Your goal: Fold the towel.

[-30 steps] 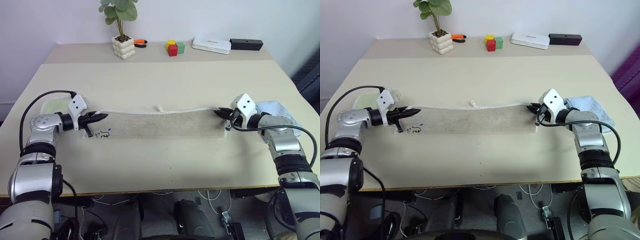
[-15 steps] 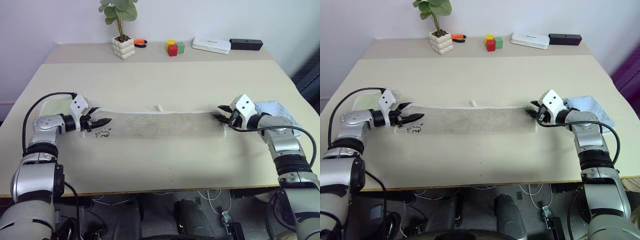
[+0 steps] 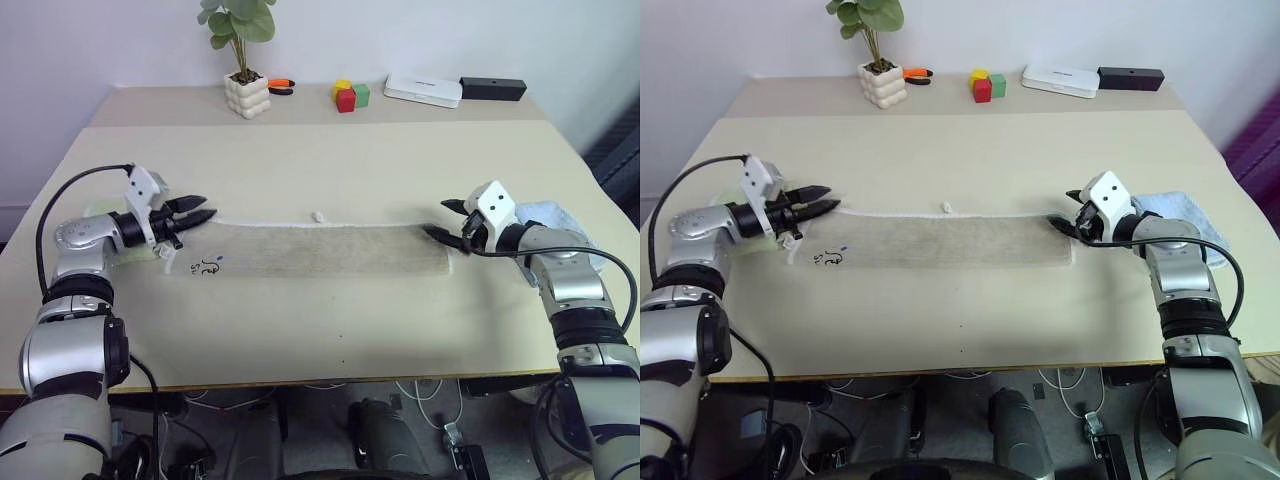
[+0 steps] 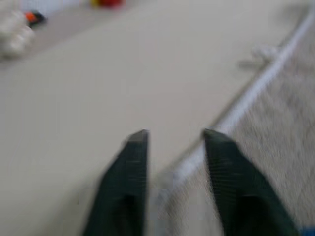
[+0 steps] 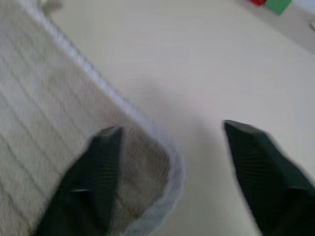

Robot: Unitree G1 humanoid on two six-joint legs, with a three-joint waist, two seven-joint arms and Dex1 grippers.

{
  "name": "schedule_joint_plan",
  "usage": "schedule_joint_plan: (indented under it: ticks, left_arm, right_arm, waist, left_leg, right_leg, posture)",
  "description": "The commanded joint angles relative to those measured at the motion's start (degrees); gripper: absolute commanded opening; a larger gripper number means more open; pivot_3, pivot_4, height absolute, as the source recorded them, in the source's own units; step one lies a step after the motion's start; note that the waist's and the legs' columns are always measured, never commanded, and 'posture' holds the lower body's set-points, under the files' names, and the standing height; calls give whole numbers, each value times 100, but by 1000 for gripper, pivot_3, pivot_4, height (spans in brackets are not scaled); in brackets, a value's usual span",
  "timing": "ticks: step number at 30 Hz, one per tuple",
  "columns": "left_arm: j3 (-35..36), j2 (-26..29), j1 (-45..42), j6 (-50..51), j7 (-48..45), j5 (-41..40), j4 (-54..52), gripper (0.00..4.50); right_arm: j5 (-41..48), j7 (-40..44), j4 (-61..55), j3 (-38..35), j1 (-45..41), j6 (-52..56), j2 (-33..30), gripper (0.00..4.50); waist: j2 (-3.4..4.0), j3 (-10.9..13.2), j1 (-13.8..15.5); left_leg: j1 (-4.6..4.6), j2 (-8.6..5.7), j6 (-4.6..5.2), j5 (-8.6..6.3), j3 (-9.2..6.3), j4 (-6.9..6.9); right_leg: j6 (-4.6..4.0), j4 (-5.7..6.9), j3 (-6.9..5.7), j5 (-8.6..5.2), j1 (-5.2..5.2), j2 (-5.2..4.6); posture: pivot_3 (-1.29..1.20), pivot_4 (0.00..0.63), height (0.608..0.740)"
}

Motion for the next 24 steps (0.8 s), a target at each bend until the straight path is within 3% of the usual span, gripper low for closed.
schedule_joint_plan:
  ticks: [1, 3, 4, 6, 9, 14, 18, 24]
  left_arm:
    - [425, -8, -281, 441, -41, -571, -481, 0]
    - [623, -131, -298, 888, 23, -913, -863, 0]
    - [654, -205, -244, 1061, 62, -1013, -1094, 0]
    - [709, -498, -27, 1491, 321, -1281, -1795, 0]
    - [766, -1380, 555, 2607, 1418, -1881, -3412, 0]
    - [567, -2467, 1380, 3366, 2913, -2059, -5091, 0]
    - [296, -3134, 1914, 3504, 3646, -1886, -5368, 0]
    - [363, -3241, 2122, 3419, 4569, -1603, -4712, 0]
  right_arm:
    - [261, -302, -589, -336, -225, 156, 50, 1165]
    - [429, -802, -992, -517, -237, 387, 322, 150]
    - [520, -1084, -1228, -605, -222, 545, 518, 66]
    - [544, -1597, -1980, -496, 18, 789, 1049, 66]
    - [564, -2643, -2902, -290, 396, 1173, 2197, 66]
    - [137, -3675, -3197, 225, 741, 1382, 3383, 66]
    - [-26, -3892, -2679, 576, 872, 1219, 3928, 66]
    - [-259, -4536, -1851, 247, 814, 1521, 3815, 66]
  waist:
    - [0, 0, -7]
    - [0, 0, -13]
    - [0, 0, -15]
    - [0, 0, -22]
    - [1, -3, -18]
    - [0, -3, 2]
    - [-3, -8, -3]
    - [-6, -9, 4]
  left_leg:
    - [0, 0, 0, 0, 0, 0]
    - [0, 0, 0, 0, -1, -1]
    - [0, 0, 0, 0, -3, -3]
    - [1, 1, 0, 0, -4, -4]
    - [3, 3, -1, 1, -9, -7]
    - [-4, 0, -6, 4, -8, 4]
    - [1, -1, -6, 4, -12, 8]
    - [8, -3, -6, 4, -13, 8]
  right_leg:
    - [0, 0, 0, 0, 0, 0]
    - [0, 1, 0, 0, 0, 1]
    - [0, 1, -1, 0, 0, 1]
    - [0, 4, -1, 0, 0, 2]
    - [0, 9, -1, 0, 0, 2]
    - [1, 12, 1, 1, -2, -4]
    - [1, 10, -1, 1, 5, -2]
    - [1, 7, -1, 0, 13, -1]
  posture:
    - [0, 150, 740]
    - [0, 150, 740]
    - [0, 150, 740]
    - [0, 150, 740]
    - [0, 150, 740]
    - [0, 150, 740]
    - [0, 150, 740]
    - [0, 150, 740]
